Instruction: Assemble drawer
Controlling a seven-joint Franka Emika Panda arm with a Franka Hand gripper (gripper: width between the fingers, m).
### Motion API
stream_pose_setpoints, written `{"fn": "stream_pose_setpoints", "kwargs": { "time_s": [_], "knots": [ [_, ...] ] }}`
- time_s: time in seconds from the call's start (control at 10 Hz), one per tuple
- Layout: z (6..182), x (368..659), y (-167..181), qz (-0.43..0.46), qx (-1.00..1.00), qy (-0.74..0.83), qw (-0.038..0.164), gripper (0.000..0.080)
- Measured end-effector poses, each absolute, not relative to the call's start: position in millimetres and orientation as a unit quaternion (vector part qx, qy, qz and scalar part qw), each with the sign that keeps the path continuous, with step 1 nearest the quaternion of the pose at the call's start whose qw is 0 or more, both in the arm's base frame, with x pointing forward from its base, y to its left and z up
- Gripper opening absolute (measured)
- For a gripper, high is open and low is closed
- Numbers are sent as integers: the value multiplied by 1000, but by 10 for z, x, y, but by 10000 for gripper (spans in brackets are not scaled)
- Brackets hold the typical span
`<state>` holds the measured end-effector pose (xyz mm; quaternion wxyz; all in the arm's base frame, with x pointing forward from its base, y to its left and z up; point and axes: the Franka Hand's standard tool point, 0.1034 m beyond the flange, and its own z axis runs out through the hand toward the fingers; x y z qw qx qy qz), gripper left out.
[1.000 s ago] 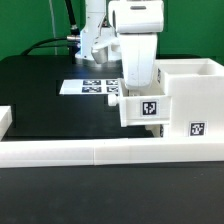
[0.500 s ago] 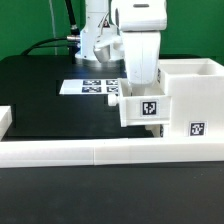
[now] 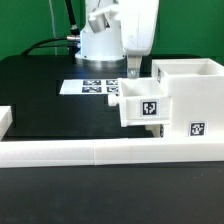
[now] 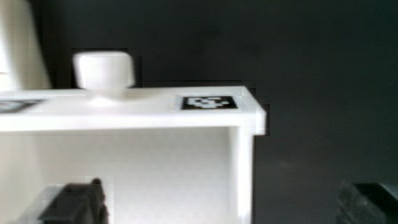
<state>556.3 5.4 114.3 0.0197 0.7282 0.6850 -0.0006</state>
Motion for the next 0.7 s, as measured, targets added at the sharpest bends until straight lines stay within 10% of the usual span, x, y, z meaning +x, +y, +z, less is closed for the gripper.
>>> {"fn": "stream_pose_setpoints", "kwargs": {
  "time_s": [0.2, 0.7],
  "knots": [
    [1289, 5608, -204, 1, 716, 698, 29, 649],
    [950, 5766, -522, 1, 699, 716, 8, 649]
  ]
}}
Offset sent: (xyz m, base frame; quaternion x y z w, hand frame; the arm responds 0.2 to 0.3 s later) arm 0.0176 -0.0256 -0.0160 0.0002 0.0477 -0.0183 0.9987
